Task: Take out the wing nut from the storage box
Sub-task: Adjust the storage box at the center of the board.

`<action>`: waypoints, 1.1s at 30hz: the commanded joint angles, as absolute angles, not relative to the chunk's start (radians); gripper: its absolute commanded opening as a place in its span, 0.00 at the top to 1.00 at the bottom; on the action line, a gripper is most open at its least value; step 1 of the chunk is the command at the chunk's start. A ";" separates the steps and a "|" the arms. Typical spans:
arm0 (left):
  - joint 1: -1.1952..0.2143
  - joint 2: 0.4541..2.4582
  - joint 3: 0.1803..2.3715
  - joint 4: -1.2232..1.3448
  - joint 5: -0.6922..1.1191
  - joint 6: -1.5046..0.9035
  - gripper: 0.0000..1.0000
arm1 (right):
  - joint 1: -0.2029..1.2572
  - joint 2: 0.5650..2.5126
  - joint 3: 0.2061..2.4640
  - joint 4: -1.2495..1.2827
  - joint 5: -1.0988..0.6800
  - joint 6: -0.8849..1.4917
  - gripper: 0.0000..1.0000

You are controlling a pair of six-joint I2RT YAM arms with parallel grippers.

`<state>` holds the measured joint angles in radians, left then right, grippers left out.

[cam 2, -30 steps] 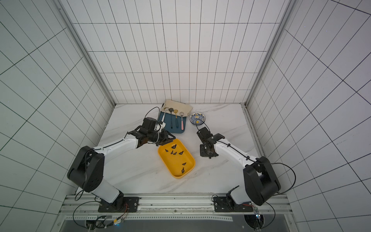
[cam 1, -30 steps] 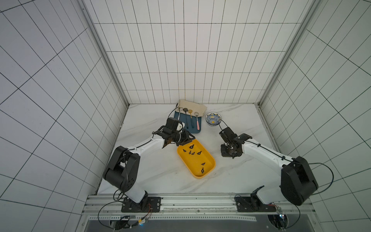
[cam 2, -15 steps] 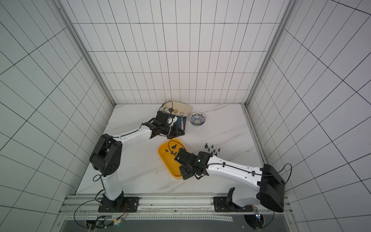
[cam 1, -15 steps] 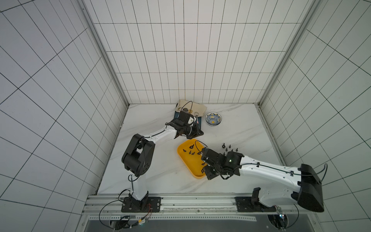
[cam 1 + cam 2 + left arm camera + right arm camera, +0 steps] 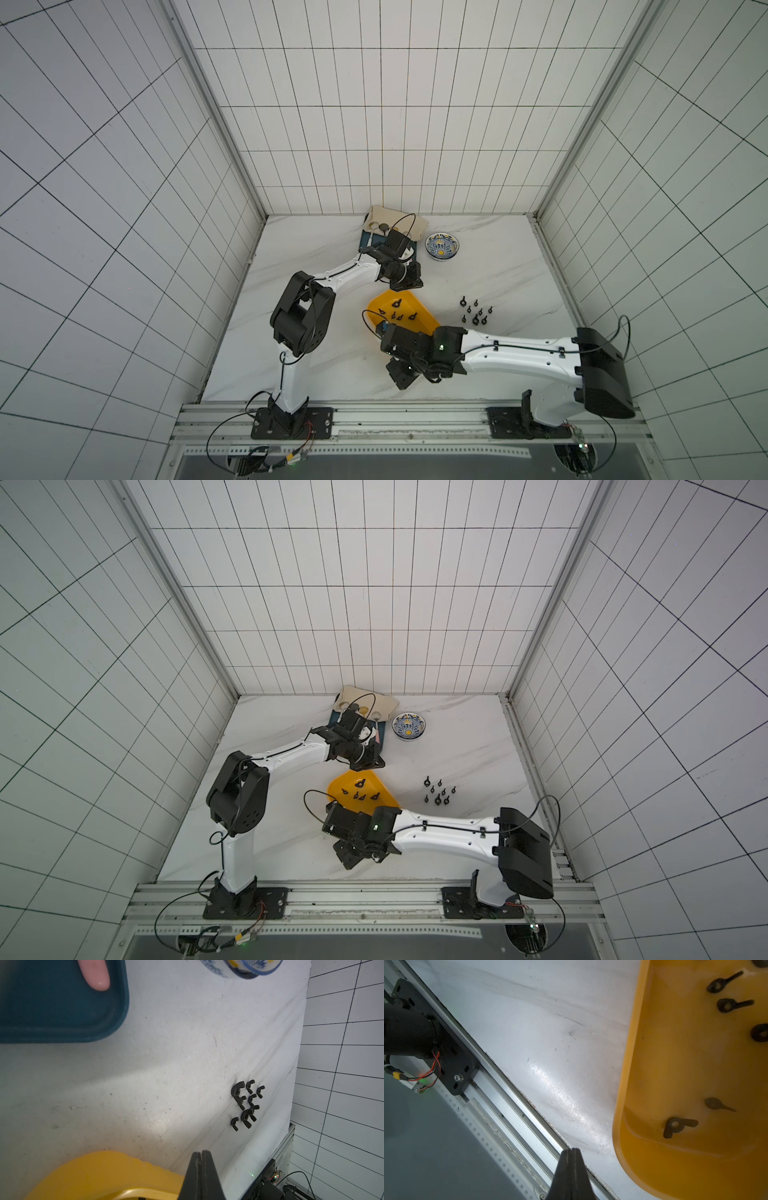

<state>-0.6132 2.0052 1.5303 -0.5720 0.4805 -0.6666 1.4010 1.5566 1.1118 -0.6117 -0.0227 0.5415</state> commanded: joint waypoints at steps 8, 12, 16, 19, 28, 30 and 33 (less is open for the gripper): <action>-0.613 2.077 1.589 -0.684 0.453 -0.573 1.00 | 1.376 1.622 1.154 -0.630 0.033 0.548 1.00; -0.613 2.086 1.603 -0.718 0.447 -0.551 1.00 | 1.364 1.619 1.149 -0.650 0.058 0.571 1.00; -0.613 2.076 1.596 -0.730 0.429 -0.548 1.00 | 1.359 1.612 1.145 -0.671 0.078 0.581 1.00; -0.610 2.072 1.597 -0.740 0.419 -0.546 1.00 | 1.351 1.605 1.137 -0.678 0.087 0.587 1.00; -0.572 2.039 1.552 -0.752 0.393 -0.548 1.00 | 1.319 1.567 1.092 -0.713 0.113 0.598 1.00; -0.558 2.028 1.538 -0.751 0.389 -0.548 1.00 | 1.312 1.551 1.077 -0.713 0.112 0.598 1.00; -0.547 2.017 1.523 -0.756 0.383 -0.545 1.00 | 1.306 1.539 1.063 -0.721 0.109 0.600 1.00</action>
